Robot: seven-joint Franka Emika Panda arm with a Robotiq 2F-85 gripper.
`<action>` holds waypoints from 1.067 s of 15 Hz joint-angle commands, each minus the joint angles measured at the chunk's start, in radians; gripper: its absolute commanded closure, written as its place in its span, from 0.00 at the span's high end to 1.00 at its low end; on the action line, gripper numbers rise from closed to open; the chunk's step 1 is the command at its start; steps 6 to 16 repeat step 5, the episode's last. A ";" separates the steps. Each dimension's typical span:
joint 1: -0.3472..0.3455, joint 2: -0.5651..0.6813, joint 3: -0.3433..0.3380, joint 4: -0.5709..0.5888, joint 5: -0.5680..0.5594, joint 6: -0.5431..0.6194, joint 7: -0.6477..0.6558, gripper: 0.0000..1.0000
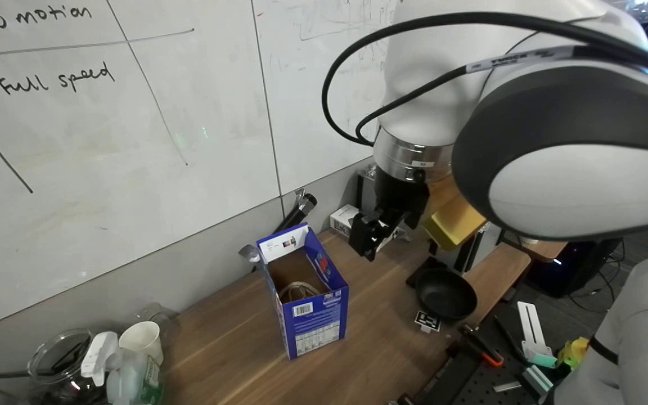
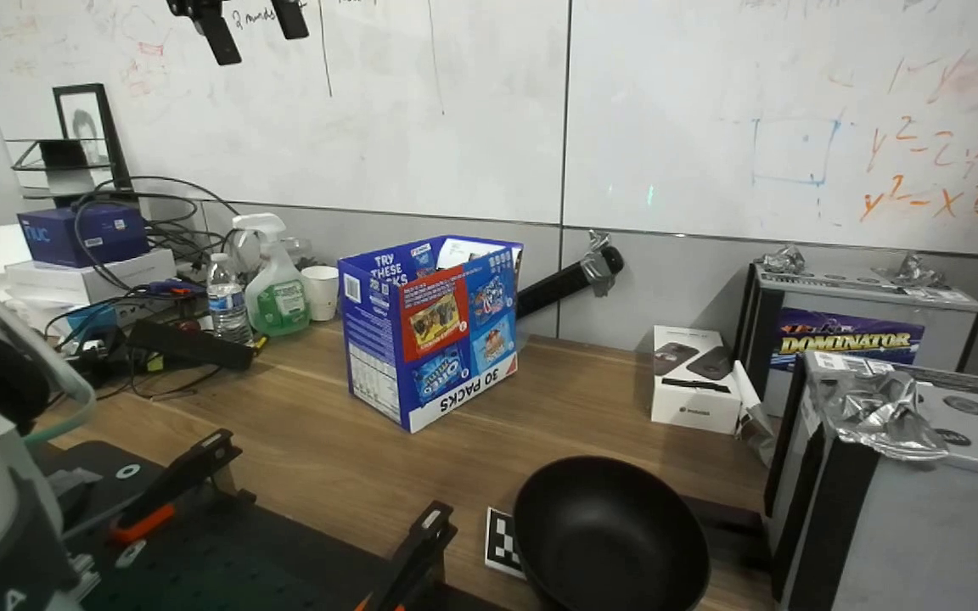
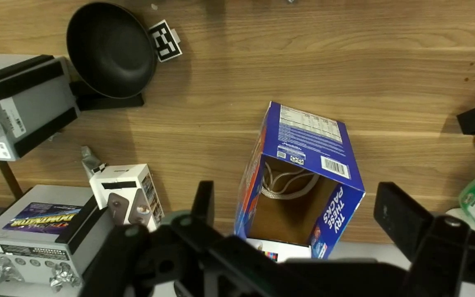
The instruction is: Pick up the ropes and put them into the blue box.
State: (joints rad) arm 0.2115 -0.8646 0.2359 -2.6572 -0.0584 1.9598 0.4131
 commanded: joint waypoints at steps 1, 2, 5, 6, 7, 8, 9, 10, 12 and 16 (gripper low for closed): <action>-0.036 -0.011 0.018 -0.007 0.023 0.002 -0.028 1.00; -0.041 -0.015 0.014 -0.015 0.023 0.006 -0.031 1.00; -0.045 -0.021 0.014 -0.024 0.023 0.011 -0.034 1.00; -0.045 -0.021 0.014 -0.024 0.023 0.011 -0.034 1.00; -0.045 -0.021 0.014 -0.024 0.023 0.011 -0.034 1.00; -0.045 -0.021 0.014 -0.024 0.023 0.011 -0.034 1.00; -0.045 -0.021 0.014 -0.024 0.023 0.011 -0.034 1.00; -0.045 -0.021 0.014 -0.024 0.023 0.011 -0.034 1.00; -0.045 -0.021 0.014 -0.024 0.023 0.011 -0.034 1.00; -0.045 -0.021 0.014 -0.024 0.023 0.011 -0.034 1.00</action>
